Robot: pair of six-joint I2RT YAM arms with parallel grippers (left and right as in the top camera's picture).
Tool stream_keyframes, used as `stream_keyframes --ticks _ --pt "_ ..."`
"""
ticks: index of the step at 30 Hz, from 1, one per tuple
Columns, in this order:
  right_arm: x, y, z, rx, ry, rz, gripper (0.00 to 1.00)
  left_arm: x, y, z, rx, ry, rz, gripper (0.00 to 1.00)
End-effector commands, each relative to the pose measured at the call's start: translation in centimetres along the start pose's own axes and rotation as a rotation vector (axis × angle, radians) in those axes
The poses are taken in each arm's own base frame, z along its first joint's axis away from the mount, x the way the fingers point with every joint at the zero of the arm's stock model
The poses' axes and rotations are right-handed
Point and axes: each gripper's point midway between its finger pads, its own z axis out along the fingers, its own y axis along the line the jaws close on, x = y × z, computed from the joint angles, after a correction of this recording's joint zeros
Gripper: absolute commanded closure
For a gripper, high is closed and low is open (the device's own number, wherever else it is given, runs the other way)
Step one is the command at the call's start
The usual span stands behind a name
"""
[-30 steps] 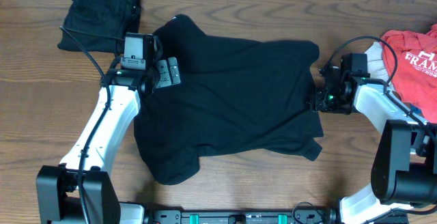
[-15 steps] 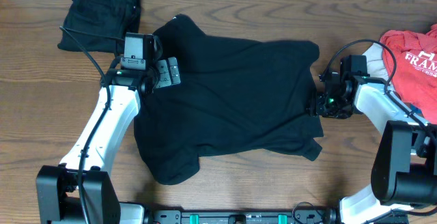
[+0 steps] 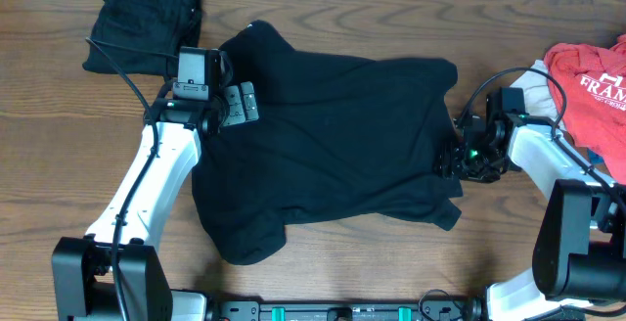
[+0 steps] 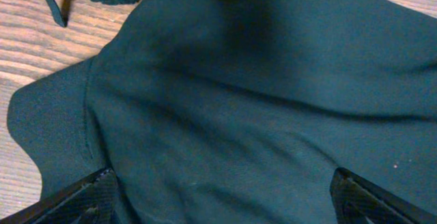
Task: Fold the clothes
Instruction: 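Grasp and tug the right side edge outward with the right gripper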
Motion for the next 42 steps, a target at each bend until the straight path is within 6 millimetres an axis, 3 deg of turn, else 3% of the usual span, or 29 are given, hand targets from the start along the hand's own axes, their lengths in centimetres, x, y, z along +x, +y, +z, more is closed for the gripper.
stream_keyframes --ticks 1,8,17,22,27,42 --pt "3.2 -1.9 1.6 0.076 0.115 0.047 0.41 0.4 0.1 0.4 -0.008 0.014 0.001 0.00" --pt "3.7 -4.6 1.1 0.245 0.117 0.187 0.38 0.4 0.1 0.4 -0.008 0.014 0.001 0.00" --pt "5.3 -4.4 0.8 0.244 0.183 0.218 0.40 0.4 0.1 0.4 -0.008 0.014 0.001 0.00" --pt "4.3 -4.4 1.0 0.237 0.144 0.183 0.43 0.4 0.1 0.4 -0.008 0.014 0.001 0.00" --pt "3.1 -3.9 1.3 0.201 0.096 0.175 0.54 0.4 0.1 0.4 -0.009 0.015 0.001 0.00" --pt "4.5 -2.9 3.3 0.169 0.097 0.184 0.59 0.4 0.1 0.4 -0.009 0.016 0.001 0.00"
